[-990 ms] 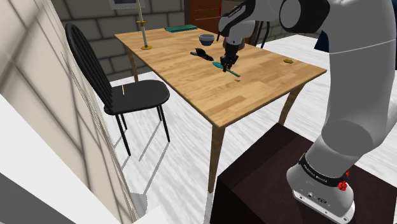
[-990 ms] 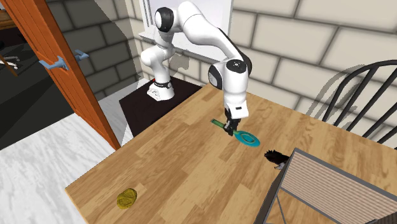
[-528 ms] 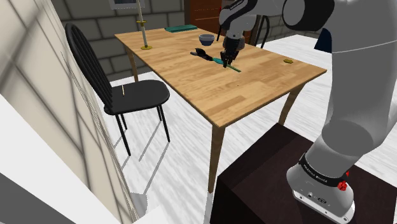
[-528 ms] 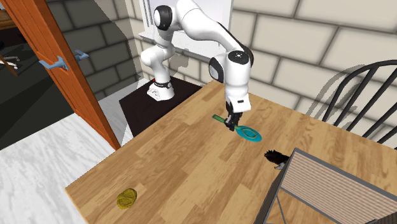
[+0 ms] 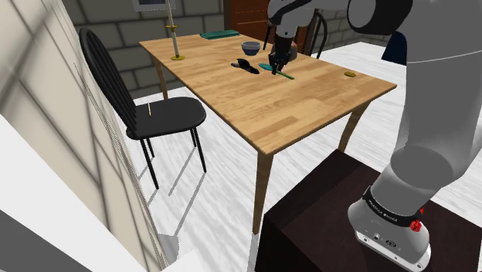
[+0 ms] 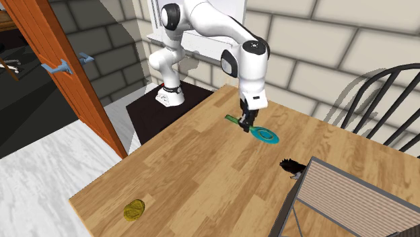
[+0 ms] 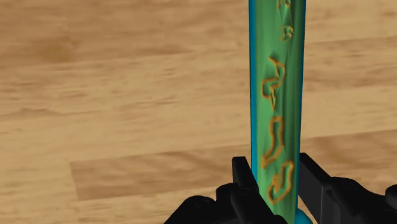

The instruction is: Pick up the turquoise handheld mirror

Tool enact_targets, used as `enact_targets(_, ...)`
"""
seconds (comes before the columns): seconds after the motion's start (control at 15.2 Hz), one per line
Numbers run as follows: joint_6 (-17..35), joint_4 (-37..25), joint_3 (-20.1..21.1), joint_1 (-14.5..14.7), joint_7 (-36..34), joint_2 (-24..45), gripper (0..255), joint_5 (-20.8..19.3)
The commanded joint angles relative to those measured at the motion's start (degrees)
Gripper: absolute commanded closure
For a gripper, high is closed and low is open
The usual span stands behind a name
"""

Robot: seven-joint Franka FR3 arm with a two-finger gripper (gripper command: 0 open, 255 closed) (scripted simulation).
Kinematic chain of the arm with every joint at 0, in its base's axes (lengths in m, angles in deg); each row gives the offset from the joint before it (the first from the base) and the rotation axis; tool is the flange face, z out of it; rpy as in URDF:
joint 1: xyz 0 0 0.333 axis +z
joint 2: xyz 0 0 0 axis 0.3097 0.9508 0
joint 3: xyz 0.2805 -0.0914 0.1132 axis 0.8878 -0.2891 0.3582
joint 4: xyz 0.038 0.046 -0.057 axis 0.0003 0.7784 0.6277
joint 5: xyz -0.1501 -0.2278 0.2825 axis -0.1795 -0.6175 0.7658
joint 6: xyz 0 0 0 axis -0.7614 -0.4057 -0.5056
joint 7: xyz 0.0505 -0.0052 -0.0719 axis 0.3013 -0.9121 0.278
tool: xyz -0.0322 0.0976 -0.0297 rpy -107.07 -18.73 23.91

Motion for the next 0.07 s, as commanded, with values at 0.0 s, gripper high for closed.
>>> enact_targets(0.0,-0.6,-0.5,0.0,0.0,-0.1,-0.1,255,-0.1)
